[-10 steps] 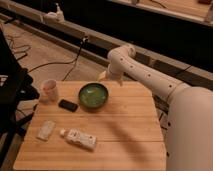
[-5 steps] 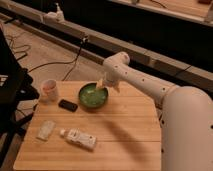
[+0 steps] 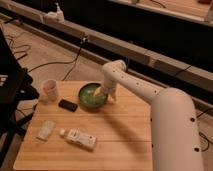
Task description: Drag the ceramic bowl in a circle
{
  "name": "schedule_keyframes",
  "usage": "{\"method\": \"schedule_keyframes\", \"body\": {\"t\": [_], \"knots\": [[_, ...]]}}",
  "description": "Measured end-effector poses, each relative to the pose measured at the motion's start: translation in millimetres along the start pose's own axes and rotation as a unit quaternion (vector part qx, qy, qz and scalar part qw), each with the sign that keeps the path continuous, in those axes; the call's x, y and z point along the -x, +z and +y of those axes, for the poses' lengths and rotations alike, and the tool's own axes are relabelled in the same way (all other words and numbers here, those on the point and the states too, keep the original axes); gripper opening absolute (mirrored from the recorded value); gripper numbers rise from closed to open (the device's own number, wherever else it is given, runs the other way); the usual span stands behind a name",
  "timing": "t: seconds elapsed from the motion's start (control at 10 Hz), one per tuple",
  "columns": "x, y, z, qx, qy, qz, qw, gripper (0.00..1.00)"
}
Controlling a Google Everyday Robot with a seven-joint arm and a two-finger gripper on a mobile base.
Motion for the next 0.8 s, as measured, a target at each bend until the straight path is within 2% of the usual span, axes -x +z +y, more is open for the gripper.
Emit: {"method": "schedule_keyframes", "body": {"t": [0.1,0.5,0.6,0.7,0.8], "knots": [[1.9,2.2,-0.9,0.003,0.000,0.003,1.0000,0.58],[8.8,-3.1,-1.6,0.022,-0.004,0.009,0.9997,0.15],[6.5,-5.1,1.3,0.027,-0.009,0.010,0.9996,0.07],[0.6,-10.2,5.1,0.039,-0.014,0.010,0.9991,0.01],[-6.5,-16.4,8.7,0.052,-0.018,0.009,0.9985,0.00]]}}
